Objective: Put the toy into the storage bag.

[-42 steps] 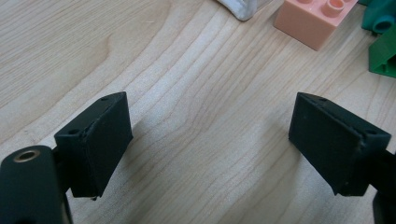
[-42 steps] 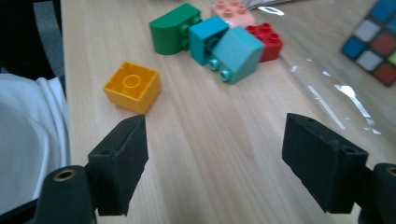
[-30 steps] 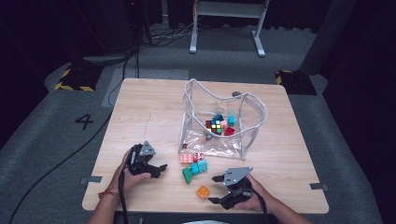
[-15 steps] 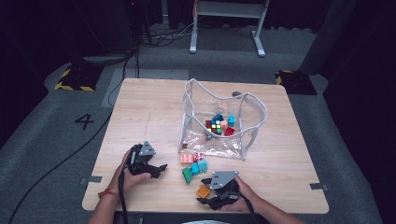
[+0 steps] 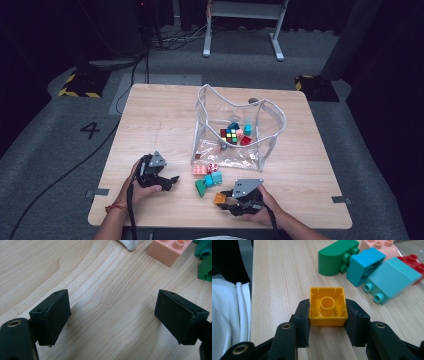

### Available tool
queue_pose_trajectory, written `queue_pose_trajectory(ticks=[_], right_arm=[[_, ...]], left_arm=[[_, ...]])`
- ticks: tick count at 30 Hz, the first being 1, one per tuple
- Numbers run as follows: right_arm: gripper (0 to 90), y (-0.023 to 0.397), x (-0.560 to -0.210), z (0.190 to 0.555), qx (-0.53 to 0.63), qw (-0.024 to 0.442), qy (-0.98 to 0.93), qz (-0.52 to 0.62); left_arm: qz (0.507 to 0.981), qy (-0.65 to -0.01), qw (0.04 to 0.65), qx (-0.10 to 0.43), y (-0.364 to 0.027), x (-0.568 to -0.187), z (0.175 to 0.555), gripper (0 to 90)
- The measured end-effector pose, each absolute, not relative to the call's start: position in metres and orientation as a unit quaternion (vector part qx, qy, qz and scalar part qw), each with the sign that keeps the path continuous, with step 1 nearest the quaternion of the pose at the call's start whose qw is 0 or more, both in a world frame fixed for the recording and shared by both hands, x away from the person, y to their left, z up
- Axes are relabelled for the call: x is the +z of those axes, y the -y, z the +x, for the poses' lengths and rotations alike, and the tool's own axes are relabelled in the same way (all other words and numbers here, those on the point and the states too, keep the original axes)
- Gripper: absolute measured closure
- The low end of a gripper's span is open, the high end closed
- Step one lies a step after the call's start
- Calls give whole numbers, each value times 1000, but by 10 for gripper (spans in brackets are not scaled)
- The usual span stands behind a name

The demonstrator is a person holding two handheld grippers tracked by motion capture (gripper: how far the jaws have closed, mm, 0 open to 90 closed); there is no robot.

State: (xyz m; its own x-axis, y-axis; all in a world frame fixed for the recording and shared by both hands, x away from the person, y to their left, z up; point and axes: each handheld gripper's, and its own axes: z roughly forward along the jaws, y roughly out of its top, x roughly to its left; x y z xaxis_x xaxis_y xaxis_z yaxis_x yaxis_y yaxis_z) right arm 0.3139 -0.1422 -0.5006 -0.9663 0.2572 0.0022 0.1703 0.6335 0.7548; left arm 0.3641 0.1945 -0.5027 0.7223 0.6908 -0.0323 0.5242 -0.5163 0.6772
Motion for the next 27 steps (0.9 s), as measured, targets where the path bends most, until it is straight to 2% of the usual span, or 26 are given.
queue_pose_trajectory(ticks=[7,27], right_arm=[[597,166,-487,323,430,51,-891,137],[597,260,-453,346,408,117,-883,202]], left_arm=[[862,-352,343,121,-195,-503,364,135],[862,-352,343,121,-195,-503,364,135]])
